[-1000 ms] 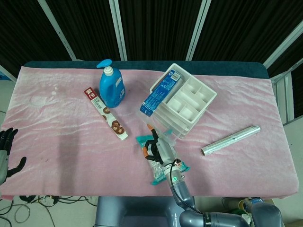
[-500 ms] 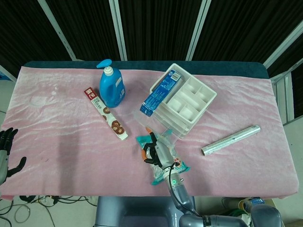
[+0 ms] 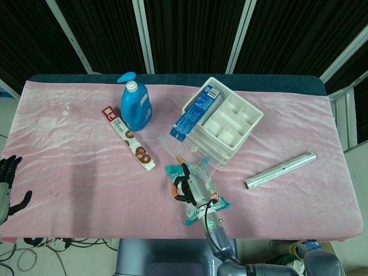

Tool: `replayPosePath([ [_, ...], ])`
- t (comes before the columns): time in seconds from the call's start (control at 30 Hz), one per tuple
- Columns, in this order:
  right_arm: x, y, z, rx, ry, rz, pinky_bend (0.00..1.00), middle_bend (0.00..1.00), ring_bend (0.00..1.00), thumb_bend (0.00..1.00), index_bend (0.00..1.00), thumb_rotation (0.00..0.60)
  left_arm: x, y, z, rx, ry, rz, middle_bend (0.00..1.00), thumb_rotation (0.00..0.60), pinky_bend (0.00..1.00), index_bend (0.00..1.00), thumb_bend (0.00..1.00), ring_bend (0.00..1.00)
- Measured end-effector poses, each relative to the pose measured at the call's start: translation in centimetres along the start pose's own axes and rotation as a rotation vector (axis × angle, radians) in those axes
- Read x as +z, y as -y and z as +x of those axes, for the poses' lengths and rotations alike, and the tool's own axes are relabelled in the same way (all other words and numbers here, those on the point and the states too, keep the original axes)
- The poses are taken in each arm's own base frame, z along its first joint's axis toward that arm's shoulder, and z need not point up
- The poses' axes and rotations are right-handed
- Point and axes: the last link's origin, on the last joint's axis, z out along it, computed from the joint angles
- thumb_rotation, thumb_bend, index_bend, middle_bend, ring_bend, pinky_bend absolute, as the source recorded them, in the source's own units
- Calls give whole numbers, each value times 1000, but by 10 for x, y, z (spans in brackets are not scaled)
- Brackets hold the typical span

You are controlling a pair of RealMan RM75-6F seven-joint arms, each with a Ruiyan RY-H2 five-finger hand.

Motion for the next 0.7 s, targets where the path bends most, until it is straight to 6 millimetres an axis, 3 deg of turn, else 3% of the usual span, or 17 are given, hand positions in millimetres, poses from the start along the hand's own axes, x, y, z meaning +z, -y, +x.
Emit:
replayPosePath([
  [0.4, -12, -10, -2, -8, 9, -23, 751, 671, 850, 486, 0, 600, 0, 0, 0, 3, -2, 0, 54, 600, 72, 77, 325, 36],
  [0.7, -31, -13, -2, -18, 48, -21, 752, 671, 849, 486, 0, 600, -1, 0, 0, 7, -3, 1, 54, 600, 75, 77, 325, 37],
])
